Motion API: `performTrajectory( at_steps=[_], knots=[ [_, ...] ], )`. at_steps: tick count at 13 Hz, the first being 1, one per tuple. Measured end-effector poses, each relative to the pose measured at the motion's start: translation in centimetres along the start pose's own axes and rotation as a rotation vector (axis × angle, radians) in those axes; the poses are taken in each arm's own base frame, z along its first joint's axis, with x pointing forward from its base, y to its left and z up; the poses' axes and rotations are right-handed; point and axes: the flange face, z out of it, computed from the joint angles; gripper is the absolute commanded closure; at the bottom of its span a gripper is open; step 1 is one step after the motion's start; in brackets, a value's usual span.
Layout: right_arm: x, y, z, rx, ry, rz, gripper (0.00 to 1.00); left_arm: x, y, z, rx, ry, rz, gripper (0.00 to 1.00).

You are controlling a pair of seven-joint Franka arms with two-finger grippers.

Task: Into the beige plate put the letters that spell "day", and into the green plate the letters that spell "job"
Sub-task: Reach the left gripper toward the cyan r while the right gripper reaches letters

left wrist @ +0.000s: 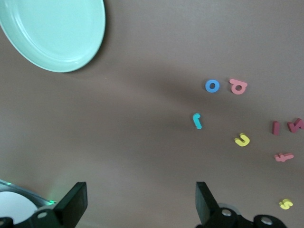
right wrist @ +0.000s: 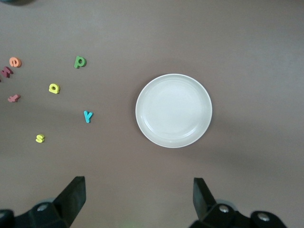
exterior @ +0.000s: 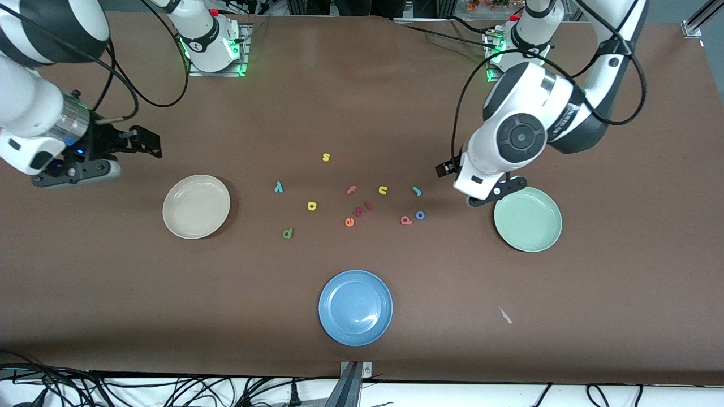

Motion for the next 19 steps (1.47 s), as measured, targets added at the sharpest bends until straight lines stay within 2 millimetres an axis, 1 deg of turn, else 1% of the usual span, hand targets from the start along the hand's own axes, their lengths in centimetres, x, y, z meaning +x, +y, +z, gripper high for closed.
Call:
performTrajectory(
  at_steps=[1,3,4,5,8,9,11,14,15,16,17,18,19],
  knots=[
    [0.7,-0.2,1.4,0.002,-0.021,-0.006,0.00,-0.1,0.5,0.3,-0.004,0.004,-0.010,0.00],
    [2.2,0.2,5.0,0.013,-0.077,-0.008,0.00,0.1,0.9,1.0,-0.010,0.005,-0.034,0.00],
    [2.9,0.2,6.5,0.016,-0.092,-0.008,0.00,0.3,1.5,1.5,-0.020,0.010,-0.043,0.00],
    [3.3,-0.1,7.2,0.017,-0.098,-0.005,0.00,0.4,2.2,2.3,-0.035,0.019,-0.063,0.00],
    [3.8,-3.0,7.4,0.006,-0.091,0.017,0.00,0.8,4.5,5.1,-0.065,0.027,-0.101,0.00],
    [3.9,-3.4,7.6,0.005,-0.090,0.018,0.00,1.0,5.1,5.9,-0.075,0.029,-0.118,0.00],
    [4.3,-3.3,8.4,0.006,-0.088,0.023,0.00,1.4,6.1,8.1,-0.080,0.023,-0.147,0.00],
    [4.8,-3.3,11.0,0.007,-0.081,0.035,0.00,2.5,6.4,11.2,-0.068,0.002,-0.169,0.00],
    [4.8,-3.6,12.1,0.008,-0.086,0.048,0.00,2.7,6.4,12.3,-0.077,0.007,-0.174,0.00],
    [4.7,-4.6,13.0,0.008,-0.086,0.067,0.00,2.6,6.5,13.5,-0.089,0.014,-0.179,0.01],
    [4.6,-5.9,13.9,0.009,-0.085,0.091,0.00,2.5,6.4,14.7,-0.098,0.020,-0.187,0.06],
    [4.4,-7.4,14.5,0.009,-0.087,0.106,0.00,2.3,6.3,15.7,-0.104,0.024,-0.191,0.17],
    [4.3,-8.5,14.8,0.010,-0.087,0.112,0.00,2.2,6.3,16.5,-0.108,0.027,-0.192,0.32]
  ],
)
